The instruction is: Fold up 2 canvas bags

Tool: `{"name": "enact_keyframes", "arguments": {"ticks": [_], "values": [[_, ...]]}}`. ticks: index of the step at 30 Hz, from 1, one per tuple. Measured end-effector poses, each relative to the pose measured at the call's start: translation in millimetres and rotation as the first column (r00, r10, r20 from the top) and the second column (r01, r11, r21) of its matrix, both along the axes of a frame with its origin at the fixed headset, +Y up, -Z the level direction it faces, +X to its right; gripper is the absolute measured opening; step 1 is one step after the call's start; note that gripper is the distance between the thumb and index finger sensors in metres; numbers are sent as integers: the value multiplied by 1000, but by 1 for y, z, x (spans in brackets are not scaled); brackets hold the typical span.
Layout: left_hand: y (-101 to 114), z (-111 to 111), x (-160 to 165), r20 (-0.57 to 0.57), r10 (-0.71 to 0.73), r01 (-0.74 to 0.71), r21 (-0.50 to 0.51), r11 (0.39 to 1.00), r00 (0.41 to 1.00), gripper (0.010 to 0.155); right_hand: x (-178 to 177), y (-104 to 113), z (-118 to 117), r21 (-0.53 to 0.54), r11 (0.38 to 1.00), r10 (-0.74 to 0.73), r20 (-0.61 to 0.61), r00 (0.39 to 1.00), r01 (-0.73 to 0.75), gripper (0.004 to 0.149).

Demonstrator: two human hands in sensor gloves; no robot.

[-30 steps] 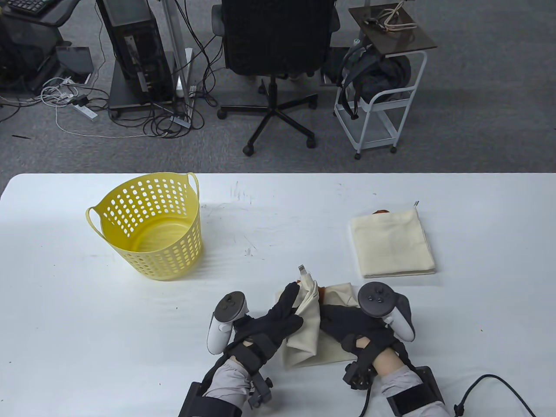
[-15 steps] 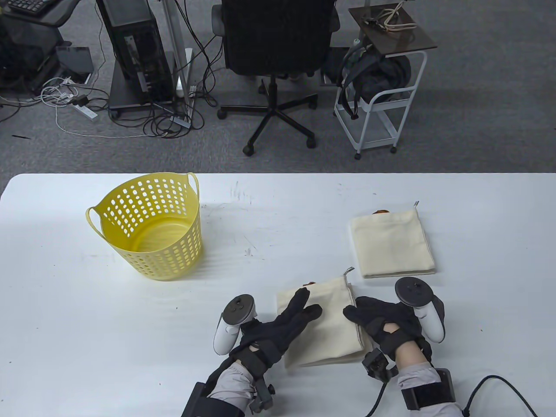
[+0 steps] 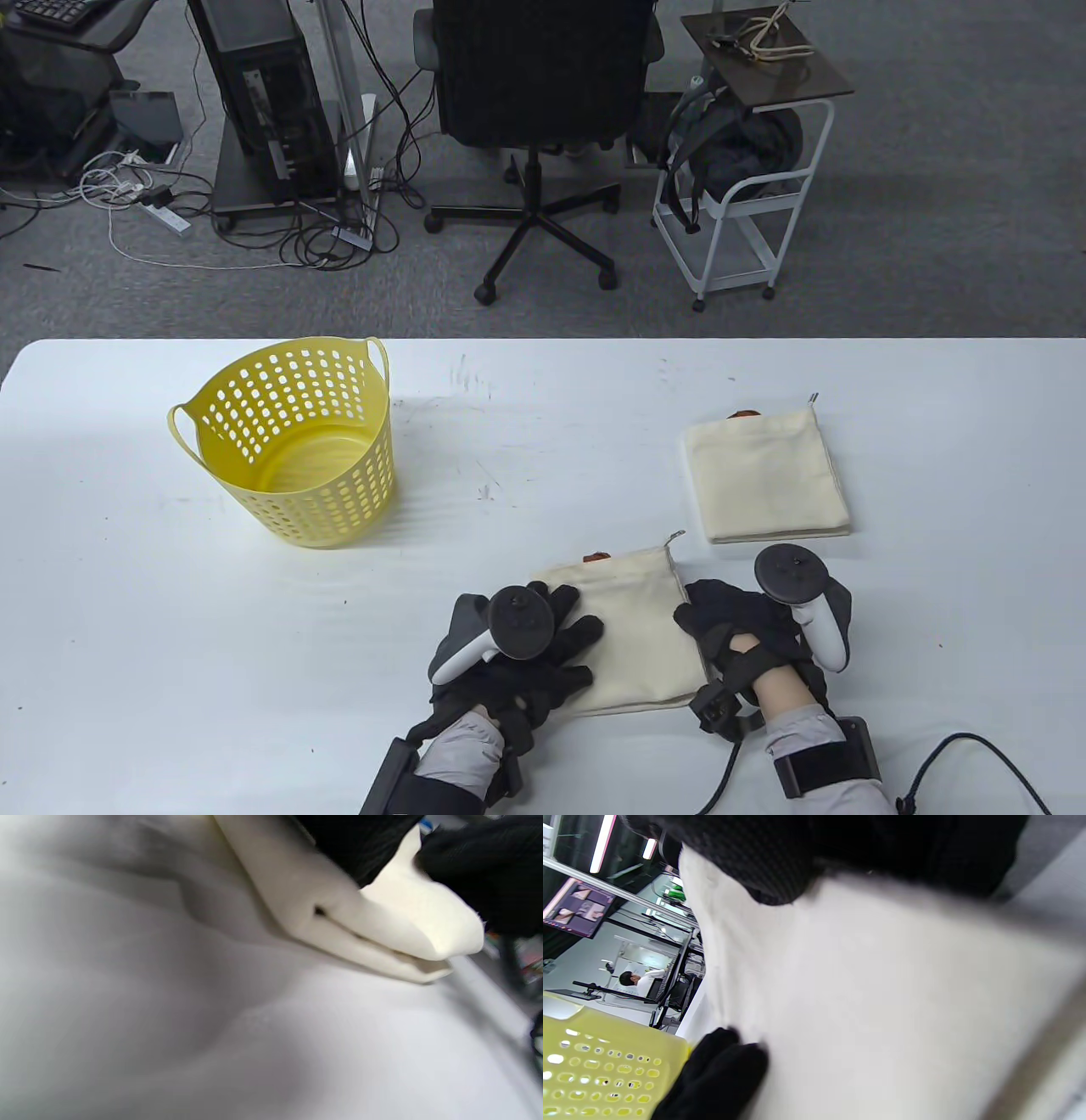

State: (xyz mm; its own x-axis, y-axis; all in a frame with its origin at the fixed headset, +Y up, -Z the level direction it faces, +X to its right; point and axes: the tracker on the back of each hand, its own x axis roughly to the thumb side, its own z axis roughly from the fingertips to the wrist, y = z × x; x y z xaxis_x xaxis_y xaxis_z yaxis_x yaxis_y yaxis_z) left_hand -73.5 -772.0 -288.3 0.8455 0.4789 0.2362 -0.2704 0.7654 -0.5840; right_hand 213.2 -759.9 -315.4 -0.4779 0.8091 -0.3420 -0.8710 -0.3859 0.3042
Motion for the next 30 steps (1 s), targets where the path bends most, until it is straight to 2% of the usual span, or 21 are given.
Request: {"name": "enact_keyframes", "arguments": {"ticks": [1, 3, 4, 5, 8, 10, 13, 16, 17, 18, 19, 23, 25, 26, 28, 30], "values": [[0, 0, 2, 1, -15, 15, 10, 1000, 1000, 64, 3, 3, 0, 6, 1000, -31, 16, 999, 31, 59], [1, 1, 4, 4, -30, 30, 10, 999, 1000, 65, 8, 17, 3, 169, 984, -70, 66, 995, 58, 55], [1, 1, 4, 2, -27, 27, 9, 1000, 1000, 65, 8, 27, 4, 292, 956, -56, 54, 997, 38, 52], [0, 1, 4, 0, -22, 22, 3, 1000, 1000, 66, 6, 36, 6, 389, 921, -21, -3, 1000, 21, 49], [0, 1, 5, 3, -28, 28, 0, 1000, 1000, 67, -9, 47, 11, 497, 868, 91, -175, 980, 8, 46], [1, 2, 6, 5, -32, 32, 1, 1000, 999, 68, -25, 43, 13, 497, 864, 235, -254, 938, -82, 56], [1, 2, 6, 9, -38, 38, 6, 999, 999, 68, -47, 26, 13, 422, 845, 489, -360, 795, -328, 76], [2, 3, 9, 27, -38, 38, 10, 999, 999, 67, -51, 5, 11, 313, 736, 677, -375, 634, -600, 84], [3, 3, 11, 32, -43, 43, 12, 999, 999, 66, -50, 1, 8, 296, 751, 658, -398, 639, -590, 84], [4, 3, 12, 38, -50, 50, 10, 999, 998, 66, -48, 1, 6, 267, 811, 585, -402, 704, -521, 83], [4, 3, 13, 51, -51, 51, 3, 999, 997, 65, -49, 0, 7, 253, 808, 589, -370, 718, -532, 82], [2, -1, 11, 66, 7, -2, -77, 997, 998, 61, -59, 2, 11, 315, 739, 674, -361, 645, -596, 82], [2, -1, 11, 60, 0, 5, -82, 997, 998, 61, -65, 3, 13, 309, 711, 702, -372, 608, -632, 82], [4, -1, 12, 60, -30, 33, -55, 998, 998, 62, -69, 4, 14, 284, 678, 728, -387, 566, -678, 82], [6, -1, 13, 65, -81, 83, -27, 996, 995, 65, -79, 11, 19, 267, 569, 800, -397, 449, -778, 81], [4, -1, 12, 57, -70, 72, -35, 997, 996, 68, -90, 17, 27, 399, 537, 840, -327, 432, -743, 78]]}}
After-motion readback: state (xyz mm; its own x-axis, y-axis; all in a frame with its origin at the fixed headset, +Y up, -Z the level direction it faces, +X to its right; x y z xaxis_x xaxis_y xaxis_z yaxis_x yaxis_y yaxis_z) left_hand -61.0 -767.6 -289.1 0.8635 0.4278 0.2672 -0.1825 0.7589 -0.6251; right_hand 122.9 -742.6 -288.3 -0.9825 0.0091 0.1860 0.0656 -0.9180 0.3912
